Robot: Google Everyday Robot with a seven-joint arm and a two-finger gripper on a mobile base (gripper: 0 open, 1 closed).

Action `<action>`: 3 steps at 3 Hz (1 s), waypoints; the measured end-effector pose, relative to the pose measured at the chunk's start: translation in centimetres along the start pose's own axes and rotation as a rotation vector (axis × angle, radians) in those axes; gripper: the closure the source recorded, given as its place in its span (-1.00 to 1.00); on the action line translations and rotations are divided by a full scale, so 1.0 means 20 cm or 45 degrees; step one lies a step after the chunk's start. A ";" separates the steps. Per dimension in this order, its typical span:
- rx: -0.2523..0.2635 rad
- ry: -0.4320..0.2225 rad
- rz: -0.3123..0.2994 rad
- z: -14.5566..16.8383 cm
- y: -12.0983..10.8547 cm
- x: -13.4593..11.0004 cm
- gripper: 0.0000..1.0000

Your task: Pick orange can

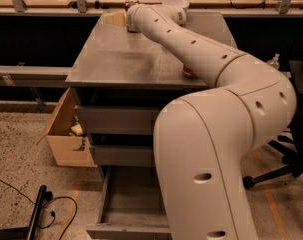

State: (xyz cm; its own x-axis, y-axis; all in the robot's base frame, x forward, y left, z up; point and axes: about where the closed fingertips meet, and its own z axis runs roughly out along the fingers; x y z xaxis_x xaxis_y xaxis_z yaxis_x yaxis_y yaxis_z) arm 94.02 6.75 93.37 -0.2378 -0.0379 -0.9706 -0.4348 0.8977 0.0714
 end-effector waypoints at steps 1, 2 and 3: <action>-0.018 -0.048 0.026 0.17 0.02 -0.01 -1.00; -0.002 -0.065 0.027 0.31 -0.02 0.02 -1.00; 0.032 -0.085 0.010 0.39 -0.09 0.04 -1.00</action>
Offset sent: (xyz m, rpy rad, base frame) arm 0.1105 0.0202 -0.0284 0.0396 -0.0548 -0.0318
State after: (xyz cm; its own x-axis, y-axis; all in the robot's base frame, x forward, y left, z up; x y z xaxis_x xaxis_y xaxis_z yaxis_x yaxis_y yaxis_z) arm 101.45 8.55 90.66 -0.1822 -0.0022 -0.9833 -0.4109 0.9087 0.0741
